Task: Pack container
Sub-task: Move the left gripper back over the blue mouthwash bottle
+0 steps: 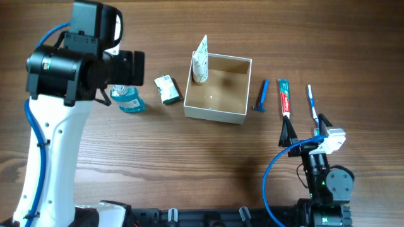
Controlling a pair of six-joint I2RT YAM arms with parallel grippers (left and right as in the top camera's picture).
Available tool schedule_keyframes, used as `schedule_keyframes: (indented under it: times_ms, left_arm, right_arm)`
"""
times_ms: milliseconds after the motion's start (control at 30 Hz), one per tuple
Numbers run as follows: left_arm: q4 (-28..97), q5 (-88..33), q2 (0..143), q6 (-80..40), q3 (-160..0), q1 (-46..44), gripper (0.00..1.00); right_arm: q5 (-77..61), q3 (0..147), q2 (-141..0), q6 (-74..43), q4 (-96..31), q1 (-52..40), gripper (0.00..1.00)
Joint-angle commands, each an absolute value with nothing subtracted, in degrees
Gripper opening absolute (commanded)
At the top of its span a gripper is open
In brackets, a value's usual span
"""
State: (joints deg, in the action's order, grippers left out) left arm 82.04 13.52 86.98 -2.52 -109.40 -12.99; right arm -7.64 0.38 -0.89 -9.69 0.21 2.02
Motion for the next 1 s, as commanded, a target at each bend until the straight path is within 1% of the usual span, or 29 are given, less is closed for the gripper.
schedule_keyframes:
  times_ms: [0,100,200,333,600,667,733,800,867,967]
  left_arm:
    - [81.89,23.22,87.22,-3.22,-110.26,-12.58,1.00]
    - [81.80,21.98,87.24,-0.14,-110.19,-12.58,1.00]
    - [81.71,15.18,87.24,10.85,-110.15,-12.56,1.00]
    - [83.37,5.34,87.24,21.30,-110.15,-11.09,1.00]
    - [82.96,4.49,87.68,30.79,-110.15,-4.05,1.00]
    - [82.98,4.05,88.51,35.81,-110.06,-2.48,0.97]
    - [83.00,1.50,89.49,40.62,-109.82,-1.50,0.97]
    - [84.33,-5.52,92.23,50.30,-109.73,-0.71,1.00]
    - [85.58,-7.07,94.19,53.71,-109.73,-0.73,1.00]
    - [87.59,-7.03,97.17,55.35,-109.73,-0.80,1.00]
  right_arm:
    - [-6.83,0.32,-0.21,-9.02,0.43,1.74,1.00]
    - [-6.83,0.30,-0.21,-8.99,0.43,1.74,1.00]
    - [-6.83,0.30,-0.21,-8.99,0.43,1.74,1.00]
    - [-6.83,0.30,-0.21,-8.99,0.43,1.74,1.00]
    - [-6.83,0.30,-0.21,-8.99,0.43,1.74,1.00]
    - [-6.83,0.30,-0.21,-8.99,0.43,1.74,1.00]
    - [-6.83,0.30,-0.21,-9.02,0.43,1.74,1.00]
    - [-6.83,0.30,-0.21,-8.99,0.43,1.74,1.00]
    - [-6.83,0.30,-0.21,-9.02,0.43,1.74,1.00]
    - [-6.83,0.30,-0.21,-8.99,0.43,1.74,1.00]
